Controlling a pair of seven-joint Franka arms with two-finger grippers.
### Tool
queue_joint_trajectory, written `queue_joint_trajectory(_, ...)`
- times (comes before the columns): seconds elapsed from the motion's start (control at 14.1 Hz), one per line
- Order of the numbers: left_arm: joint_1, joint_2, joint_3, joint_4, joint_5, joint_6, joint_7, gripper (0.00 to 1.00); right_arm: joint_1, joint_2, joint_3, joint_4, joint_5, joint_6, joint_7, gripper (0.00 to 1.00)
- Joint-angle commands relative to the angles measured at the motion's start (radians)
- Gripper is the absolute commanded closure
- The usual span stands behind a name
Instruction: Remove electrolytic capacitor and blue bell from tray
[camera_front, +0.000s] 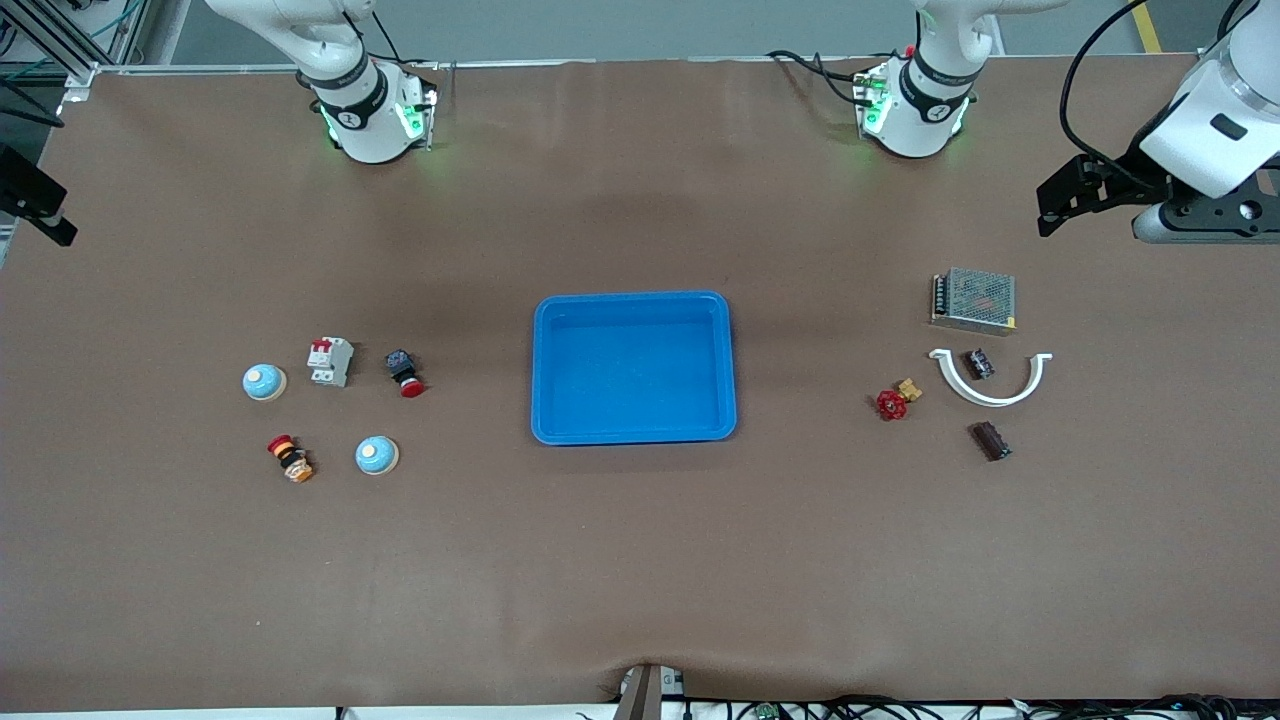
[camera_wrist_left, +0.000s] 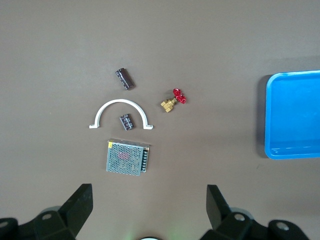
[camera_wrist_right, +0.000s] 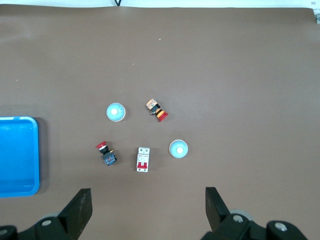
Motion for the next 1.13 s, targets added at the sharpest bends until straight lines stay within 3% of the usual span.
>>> queue_joint_trajectory(0.0,0.009,-0.009,-0.006,0.002,0.006,-0.015,0.011,0.0,0.005,0.004,-0.004,0.013,0.01,-0.021,0.007,0.0)
queue_joint_trajectory(1.06,0.007,-0.004,-0.007,0.003,0.026,-0.02,0.011,0.0,0.032,-0.007,-0.002,0.011,0.01,-0.005,0.005,0.0)
